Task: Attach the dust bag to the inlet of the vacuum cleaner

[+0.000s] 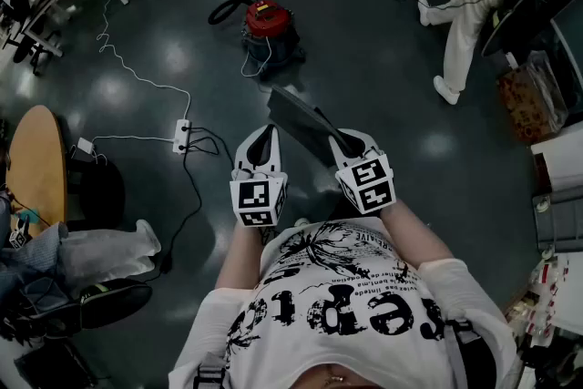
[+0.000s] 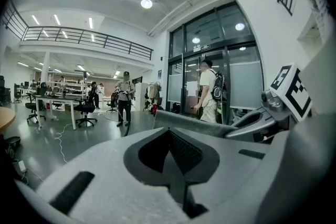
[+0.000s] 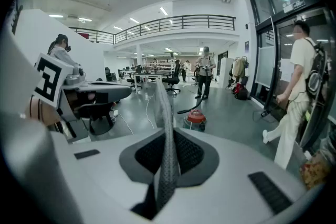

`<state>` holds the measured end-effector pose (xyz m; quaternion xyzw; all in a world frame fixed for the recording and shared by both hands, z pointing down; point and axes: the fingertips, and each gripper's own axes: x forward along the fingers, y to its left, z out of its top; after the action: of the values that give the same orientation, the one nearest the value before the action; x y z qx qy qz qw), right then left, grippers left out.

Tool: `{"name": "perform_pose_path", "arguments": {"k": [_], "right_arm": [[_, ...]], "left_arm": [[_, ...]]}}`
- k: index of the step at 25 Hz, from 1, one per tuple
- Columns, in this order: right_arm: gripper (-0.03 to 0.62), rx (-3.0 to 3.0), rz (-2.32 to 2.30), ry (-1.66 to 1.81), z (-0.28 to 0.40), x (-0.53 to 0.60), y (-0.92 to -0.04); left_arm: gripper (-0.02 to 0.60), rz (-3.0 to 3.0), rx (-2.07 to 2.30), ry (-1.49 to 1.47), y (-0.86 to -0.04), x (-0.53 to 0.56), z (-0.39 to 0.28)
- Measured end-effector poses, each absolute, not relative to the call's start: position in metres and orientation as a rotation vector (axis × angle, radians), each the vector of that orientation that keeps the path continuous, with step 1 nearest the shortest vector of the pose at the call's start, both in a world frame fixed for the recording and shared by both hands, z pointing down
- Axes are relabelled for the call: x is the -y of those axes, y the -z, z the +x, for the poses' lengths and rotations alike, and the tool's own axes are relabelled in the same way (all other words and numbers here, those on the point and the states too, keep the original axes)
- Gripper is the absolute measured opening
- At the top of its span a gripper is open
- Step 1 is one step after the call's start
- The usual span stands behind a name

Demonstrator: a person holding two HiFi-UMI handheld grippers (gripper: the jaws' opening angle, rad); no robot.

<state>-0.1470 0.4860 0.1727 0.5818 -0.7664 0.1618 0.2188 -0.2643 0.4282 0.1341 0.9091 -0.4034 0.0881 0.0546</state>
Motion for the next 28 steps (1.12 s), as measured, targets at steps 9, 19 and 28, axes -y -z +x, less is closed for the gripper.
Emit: {"name": "perform_pose_path", "arguments": {"k": [9, 19, 28], "right_arm": [[0.021, 2.26, 1.457, -0.57, -0.057, -0.401, -0.193], [0.021, 2.297, 1.242, -0.448, 0.061, -0.307, -0.193], [0.021, 2.245, 1.166, -0.416, 0.12, -0.187, -0.229]], "left_arm": [[0.003, 2.637, 1.346, -0.269, -0.153, -0.354, -0.18], [0.003, 2.505, 1.565, -0.273, -0.155, -0.268, -0.085], [0.003, 2.429, 1.57, -0.39, -0.197, -0.164, -0.043]]}}
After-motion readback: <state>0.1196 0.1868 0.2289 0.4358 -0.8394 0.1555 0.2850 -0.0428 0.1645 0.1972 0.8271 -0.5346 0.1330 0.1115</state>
